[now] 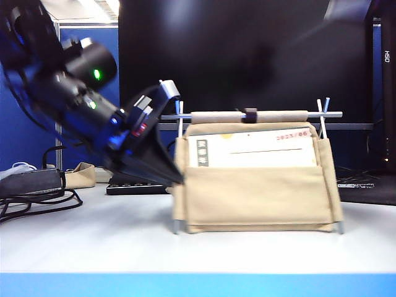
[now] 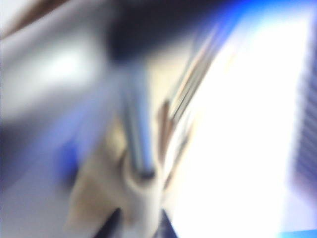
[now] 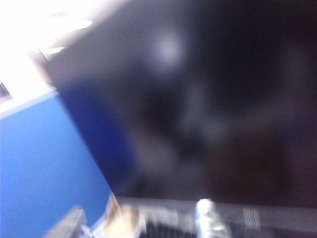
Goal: Turn one page of the calendar.
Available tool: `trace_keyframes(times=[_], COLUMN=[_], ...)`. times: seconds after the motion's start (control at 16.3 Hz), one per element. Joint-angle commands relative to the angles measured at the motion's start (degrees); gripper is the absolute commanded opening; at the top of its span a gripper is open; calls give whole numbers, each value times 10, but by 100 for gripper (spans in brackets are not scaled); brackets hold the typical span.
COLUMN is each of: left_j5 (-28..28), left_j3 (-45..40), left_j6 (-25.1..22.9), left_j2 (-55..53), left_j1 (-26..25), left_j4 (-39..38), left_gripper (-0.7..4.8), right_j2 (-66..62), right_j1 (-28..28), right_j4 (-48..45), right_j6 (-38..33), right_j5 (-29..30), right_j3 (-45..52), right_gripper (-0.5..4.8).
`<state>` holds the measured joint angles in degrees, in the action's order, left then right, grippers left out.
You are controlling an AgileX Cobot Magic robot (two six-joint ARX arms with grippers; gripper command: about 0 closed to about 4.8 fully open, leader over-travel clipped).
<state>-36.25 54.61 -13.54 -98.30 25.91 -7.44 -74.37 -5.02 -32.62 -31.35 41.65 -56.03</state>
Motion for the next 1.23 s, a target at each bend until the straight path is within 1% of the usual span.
trace_keyframes(times=[0.06, 0.12, 0.18, 0.25, 0.31, 0.37, 0.49, 0.55, 0.61, 0.68, 0.74, 0.8, 0.86, 0.92, 0.98, 1.04, 1.11, 1.17, 1.23], left_j5=[63, 82, 81, 81, 79, 81, 110, 153, 171, 174, 174, 174, 176, 176, 174, 176, 176, 176, 176], left_j3=[-3, -3, -3, -3, -3, -4, -4, -10, -21, -36, -71, -136, -188, -228, -267, -327, -365, -395, -427], left_j6=[-9, 10, 32, 52, 54, 52, 53, 68, 82, 83, 102, 145, 168, 203, 232, 252, 252, 252, 252], left_j2=[82, 153, 205, 253, 303, 351, 438, 503, 539, 569, 615, 680, 726, 759, 786, 818, 833, 835, 834], left_j1=[-8, -8, -7, -7, -7, -7, -7, -7, -7, -7, -7, -7, -7, -7, -7, -7, -7, -7, -7], left_j4=[-25, -45, -64, -84, -108, -127, -153, -172, -191, -207, -211, -184, -152, -124, -95, -59, -36, -16, 2], left_gripper=[194, 192, 169, 97, 8, -6, -6, -6, -6, -6, -6, -6, -6, -6, -6, -6, -6, -6, -6], right_j2=[74, 116, 145, 168, 190, 203, 215, 214, 215, 219, 236, 276, 313, 358, 402, 477, 530, 576, 623], right_j1=[-30, -45, -53, -58, -59, -58, -54, -54, -52, -43, -29, -8, 6, 20, 35, 57, 75, 88, 98], right_j4=[26, 59, 74, 76, 76, 76, 108, 158, 180, 189, 192, 192, 198, 228, 275, 366, 428, 480, 506], right_j6=[1, 0, 5, 5, 16, 47, 101, 121, 125, 142, 164, 169, 170, 182, 211, 265, 285, 297, 292], right_j5=[21, 45, 78, 96, 95, 89, 30, -21, -30, -26, -26, -48, -71, -103, -138, -205, -245, -263, -269], right_j3=[-4, -1, 7, 21, 44, 70, 136, 189, 221, 243, 271, 301, 316, 324, 325, 326, 326, 326, 330], right_gripper=[305, 306, 306, 305, 296, 260, 205, 127, 34, -8, -8, -8, -8, -8, -8, -8, -8, -8, -8])
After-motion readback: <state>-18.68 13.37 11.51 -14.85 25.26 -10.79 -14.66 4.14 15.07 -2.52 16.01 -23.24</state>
